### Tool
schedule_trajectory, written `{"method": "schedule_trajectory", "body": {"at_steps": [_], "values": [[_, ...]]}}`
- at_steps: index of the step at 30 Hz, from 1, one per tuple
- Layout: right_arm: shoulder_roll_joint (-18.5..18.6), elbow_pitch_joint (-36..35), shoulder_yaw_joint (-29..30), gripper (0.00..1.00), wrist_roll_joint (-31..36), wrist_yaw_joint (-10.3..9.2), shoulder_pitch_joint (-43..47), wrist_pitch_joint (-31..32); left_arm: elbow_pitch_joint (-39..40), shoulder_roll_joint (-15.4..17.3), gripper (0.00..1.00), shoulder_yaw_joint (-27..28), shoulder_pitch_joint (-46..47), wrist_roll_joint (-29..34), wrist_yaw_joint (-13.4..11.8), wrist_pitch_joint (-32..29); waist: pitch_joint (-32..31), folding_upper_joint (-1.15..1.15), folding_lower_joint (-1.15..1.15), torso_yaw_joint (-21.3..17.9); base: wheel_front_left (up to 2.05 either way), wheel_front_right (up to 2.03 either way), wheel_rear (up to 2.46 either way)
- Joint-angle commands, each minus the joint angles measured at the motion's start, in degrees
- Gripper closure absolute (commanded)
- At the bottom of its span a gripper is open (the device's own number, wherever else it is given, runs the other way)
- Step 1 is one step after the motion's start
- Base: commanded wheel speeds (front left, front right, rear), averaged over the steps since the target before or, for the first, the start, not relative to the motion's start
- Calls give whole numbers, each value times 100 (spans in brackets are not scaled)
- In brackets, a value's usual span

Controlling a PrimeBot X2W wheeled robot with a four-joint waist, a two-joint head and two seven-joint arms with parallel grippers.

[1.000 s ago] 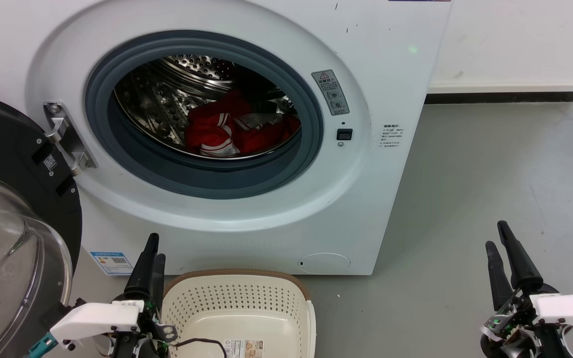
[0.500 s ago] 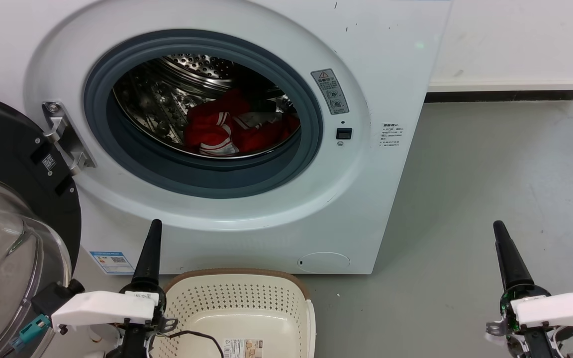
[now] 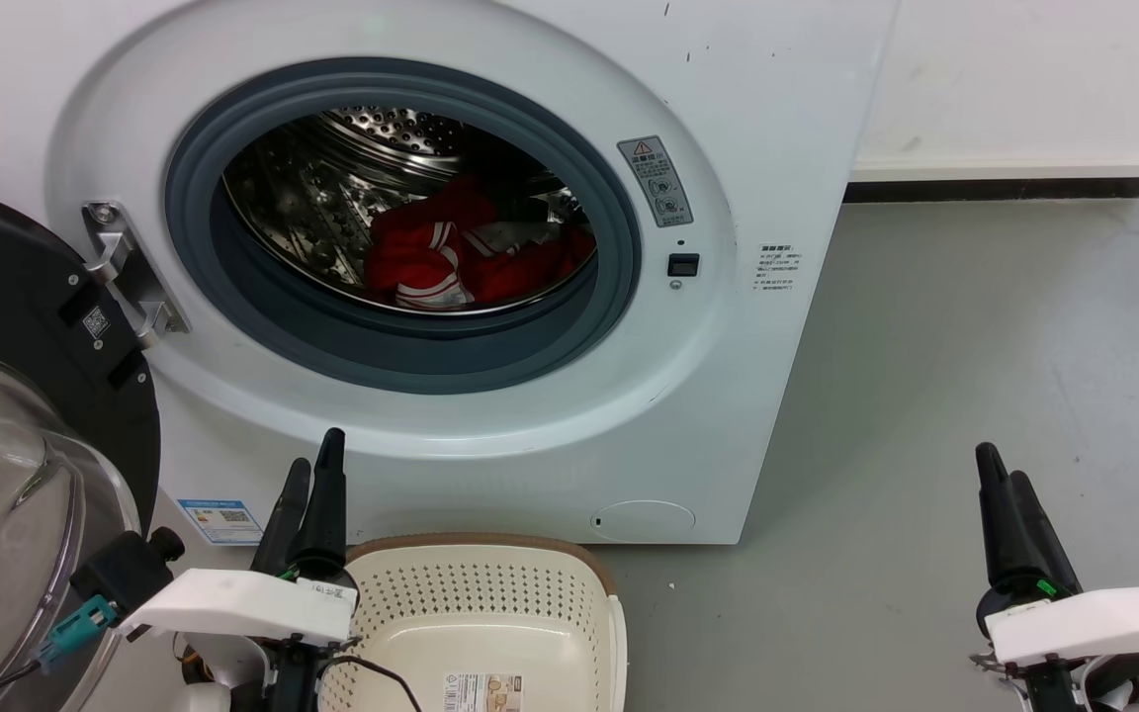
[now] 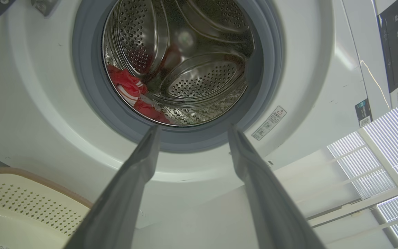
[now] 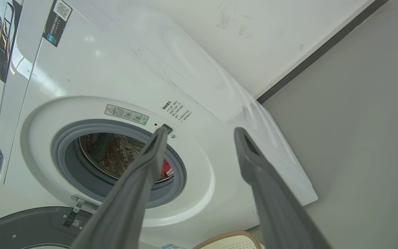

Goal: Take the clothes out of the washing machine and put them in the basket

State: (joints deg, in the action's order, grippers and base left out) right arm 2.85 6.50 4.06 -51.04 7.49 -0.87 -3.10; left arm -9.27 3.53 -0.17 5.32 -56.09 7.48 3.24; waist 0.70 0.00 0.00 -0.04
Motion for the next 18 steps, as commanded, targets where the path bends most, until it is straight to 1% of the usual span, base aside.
{"method": "schedule_trajectory", "body": {"at_steps": [1,7,18], "values": [[10,-122,-30,0,182,0,-38,-48,110,71,0,-34,185,235,1,51,2,0,0,2,0,0,0],[10,-215,-89,0,753,0,27,-106,121,67,0,-72,177,863,2,168,1,0,0,10,0,0,0],[9,-457,-160,0,1720,0,170,-75,134,41,0,-39,163,1707,-1,361,-12,0,0,4,0,0,0]]}}
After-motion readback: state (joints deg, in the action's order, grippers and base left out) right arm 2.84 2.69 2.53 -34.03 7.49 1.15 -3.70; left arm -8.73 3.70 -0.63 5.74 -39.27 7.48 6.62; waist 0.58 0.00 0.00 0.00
